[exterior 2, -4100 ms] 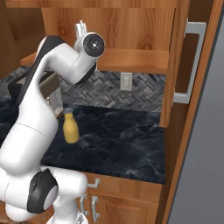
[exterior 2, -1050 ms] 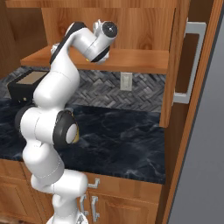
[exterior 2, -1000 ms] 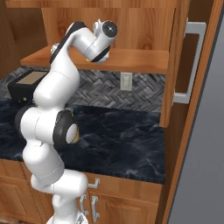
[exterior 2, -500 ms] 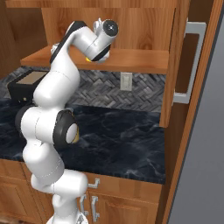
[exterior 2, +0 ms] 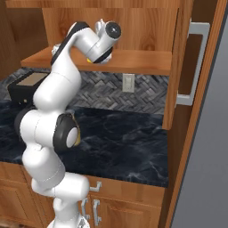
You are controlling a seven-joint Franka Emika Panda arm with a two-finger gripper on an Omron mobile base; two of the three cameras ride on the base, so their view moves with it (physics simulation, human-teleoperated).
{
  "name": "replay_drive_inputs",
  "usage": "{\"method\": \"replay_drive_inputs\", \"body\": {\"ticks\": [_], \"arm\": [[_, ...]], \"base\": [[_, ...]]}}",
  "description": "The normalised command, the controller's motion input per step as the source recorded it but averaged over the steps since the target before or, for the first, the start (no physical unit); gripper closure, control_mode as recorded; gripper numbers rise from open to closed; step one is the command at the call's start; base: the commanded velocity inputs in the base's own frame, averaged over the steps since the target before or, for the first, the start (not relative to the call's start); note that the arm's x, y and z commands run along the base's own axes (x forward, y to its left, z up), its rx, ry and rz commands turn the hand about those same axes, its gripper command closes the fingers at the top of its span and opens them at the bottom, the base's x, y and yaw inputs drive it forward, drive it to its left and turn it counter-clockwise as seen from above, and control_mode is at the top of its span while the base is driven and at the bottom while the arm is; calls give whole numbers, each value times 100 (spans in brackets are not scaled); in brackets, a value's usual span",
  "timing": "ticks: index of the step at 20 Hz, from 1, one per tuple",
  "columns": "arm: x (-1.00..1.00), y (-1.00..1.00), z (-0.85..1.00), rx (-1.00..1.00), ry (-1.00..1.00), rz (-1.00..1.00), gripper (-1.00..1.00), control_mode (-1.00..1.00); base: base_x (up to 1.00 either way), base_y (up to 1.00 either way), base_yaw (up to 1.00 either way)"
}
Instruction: There is a tray on the dining counter. Grab the cup, mug, and pitcher and place them on the tray. The pitcher may be placed next to the tray if it cannot fit the tray.
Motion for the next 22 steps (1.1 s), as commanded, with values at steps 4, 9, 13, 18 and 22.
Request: {"method": "replay_drive_inputs", "body": {"ticks": [4, 9, 13, 18, 22], "arm": [[-24, 0, -8, 7, -9, -2, 100, -100], [-36, 0, -4, 7, -11, -3, 100, -100], [-78, -9, 0, 3, -9, -2, 100, -100], [-87, -17, 0, 0, -7, -1, 100, -100], [-92, -14, 0, 0, -2, 0, 100, -100]], "base": [[0, 0, 0], [0, 0, 0], [0, 0, 0], [0, 0, 0], [0, 0, 0]]}}
